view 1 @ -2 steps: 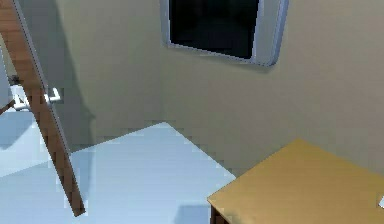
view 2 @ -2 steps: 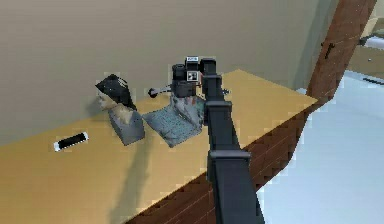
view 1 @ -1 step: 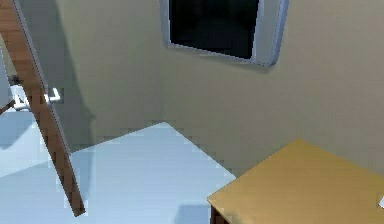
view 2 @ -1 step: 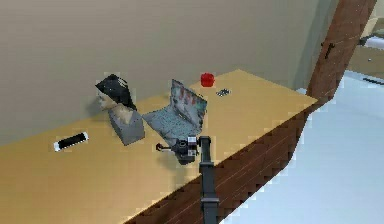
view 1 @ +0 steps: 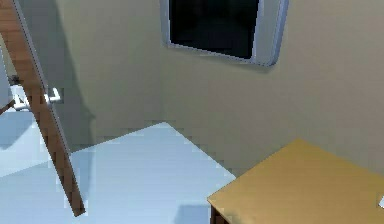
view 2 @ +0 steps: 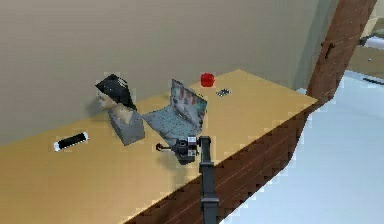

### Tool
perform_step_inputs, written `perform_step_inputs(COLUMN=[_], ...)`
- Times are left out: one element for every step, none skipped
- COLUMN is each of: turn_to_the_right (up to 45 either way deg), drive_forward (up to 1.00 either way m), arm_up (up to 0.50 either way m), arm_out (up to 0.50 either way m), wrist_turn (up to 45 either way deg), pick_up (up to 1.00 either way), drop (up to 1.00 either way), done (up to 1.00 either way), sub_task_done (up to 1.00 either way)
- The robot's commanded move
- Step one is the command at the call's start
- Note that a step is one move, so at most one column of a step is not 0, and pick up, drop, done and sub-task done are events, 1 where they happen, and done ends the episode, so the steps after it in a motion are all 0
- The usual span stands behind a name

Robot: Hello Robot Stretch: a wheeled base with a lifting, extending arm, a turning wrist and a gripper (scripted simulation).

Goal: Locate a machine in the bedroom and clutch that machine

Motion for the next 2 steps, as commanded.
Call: perform_step_inputs(turn_to_the_right=[0.0, 0.0], drive_forward=[0.0, 0.0], arm_up=[0.1, 0.0], arm_out=[0.0, 0.0], wrist_turn=[0.0, 0.0], pick_up=[0.0, 0.0], drop=[0.0, 0.0], done=[0.0, 1.0], sub_task_done=[0.0, 0.0])
